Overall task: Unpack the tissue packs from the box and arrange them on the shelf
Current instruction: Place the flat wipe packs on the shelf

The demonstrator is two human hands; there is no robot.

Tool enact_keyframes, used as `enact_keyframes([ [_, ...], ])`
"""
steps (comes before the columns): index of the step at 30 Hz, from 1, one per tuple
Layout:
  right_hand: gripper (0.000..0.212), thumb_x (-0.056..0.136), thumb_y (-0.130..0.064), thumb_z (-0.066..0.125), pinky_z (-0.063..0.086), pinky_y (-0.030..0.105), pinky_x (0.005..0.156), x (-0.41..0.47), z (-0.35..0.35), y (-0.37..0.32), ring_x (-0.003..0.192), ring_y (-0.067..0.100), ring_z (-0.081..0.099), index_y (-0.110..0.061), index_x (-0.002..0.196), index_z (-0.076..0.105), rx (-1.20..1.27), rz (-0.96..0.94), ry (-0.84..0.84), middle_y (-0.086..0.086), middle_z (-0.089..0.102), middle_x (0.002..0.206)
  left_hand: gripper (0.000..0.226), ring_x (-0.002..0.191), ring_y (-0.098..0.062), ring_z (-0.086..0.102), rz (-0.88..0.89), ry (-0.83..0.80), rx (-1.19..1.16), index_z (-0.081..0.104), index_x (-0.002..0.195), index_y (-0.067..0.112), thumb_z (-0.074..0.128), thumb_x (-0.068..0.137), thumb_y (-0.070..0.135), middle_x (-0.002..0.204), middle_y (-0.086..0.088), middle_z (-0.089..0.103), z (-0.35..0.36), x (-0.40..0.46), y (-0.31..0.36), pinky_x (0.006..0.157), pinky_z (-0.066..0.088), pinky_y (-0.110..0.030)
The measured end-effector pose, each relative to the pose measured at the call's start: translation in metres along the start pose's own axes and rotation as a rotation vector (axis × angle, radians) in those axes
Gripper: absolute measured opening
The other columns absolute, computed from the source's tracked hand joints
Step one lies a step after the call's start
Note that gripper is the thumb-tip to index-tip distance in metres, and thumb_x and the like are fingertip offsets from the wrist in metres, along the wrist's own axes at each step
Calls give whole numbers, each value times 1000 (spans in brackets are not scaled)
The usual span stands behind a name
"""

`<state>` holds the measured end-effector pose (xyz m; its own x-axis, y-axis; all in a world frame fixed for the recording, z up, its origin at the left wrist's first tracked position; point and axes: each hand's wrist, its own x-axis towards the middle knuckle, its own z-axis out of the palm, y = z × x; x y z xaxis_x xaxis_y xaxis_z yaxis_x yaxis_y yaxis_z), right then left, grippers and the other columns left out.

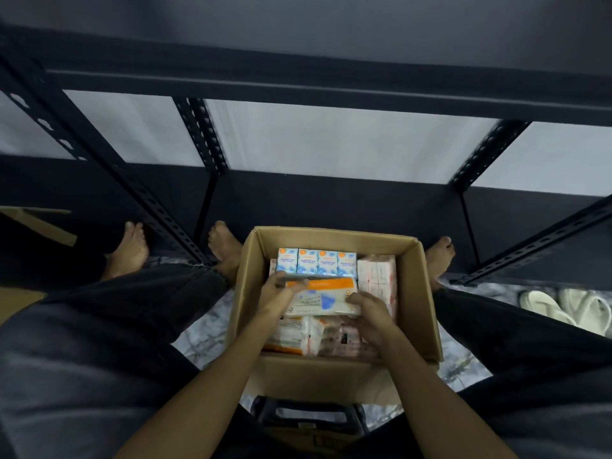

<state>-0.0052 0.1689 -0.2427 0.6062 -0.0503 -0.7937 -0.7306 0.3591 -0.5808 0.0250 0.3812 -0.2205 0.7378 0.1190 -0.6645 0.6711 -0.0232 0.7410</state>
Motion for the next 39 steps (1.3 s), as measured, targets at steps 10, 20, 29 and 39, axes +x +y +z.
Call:
enact_keyframes([
  [10, 40, 94, -35, 68, 55, 50, 94, -72, 15, -84, 110, 33, 70, -7, 124, 65, -219, -305, -130, 15, 74, 116, 34, 85, -24, 76, 233, 31, 0, 65, 106, 12, 63, 98, 45, 97, -11, 77, 2, -34, 66, 80, 63, -46],
  [20, 33, 92, -54, 65, 55, 59, 90, -191, 45, -184, 99, 19, 73, -32, 114, 56, -296, -1036, 236, -4, 73, 105, 54, 98, -5, 68, 932, -102, 79, 37, 139, 29, 69, 96, 29, 109, 2, 64, 12, -153, 215, 77, 58, -22],
  [29, 49, 102, -30, 58, 52, 25, 93, -245, 79, -307, 113, 9, 63, -17, 146, 42, -402, -1471, 342, -3, 62, 126, 46, 106, -8, 63, 1302, 275, 421, 42, 138, 23, 57, 101, 45, 119, 7, 63, 11, -180, 351, 83, 56, -29],
  [39, 48, 107, -39, 33, 29, 49, 110, -200, 97, -378, 134, 31, 44, -19, 150, 39, -1219, -1072, 490, 9, 47, 148, 62, 135, -27, 36, 929, 410, 1032, 48, 144, 18, 33, 102, 62, 146, -8, 46, 19, -117, 398, 111, 27, -47],
])
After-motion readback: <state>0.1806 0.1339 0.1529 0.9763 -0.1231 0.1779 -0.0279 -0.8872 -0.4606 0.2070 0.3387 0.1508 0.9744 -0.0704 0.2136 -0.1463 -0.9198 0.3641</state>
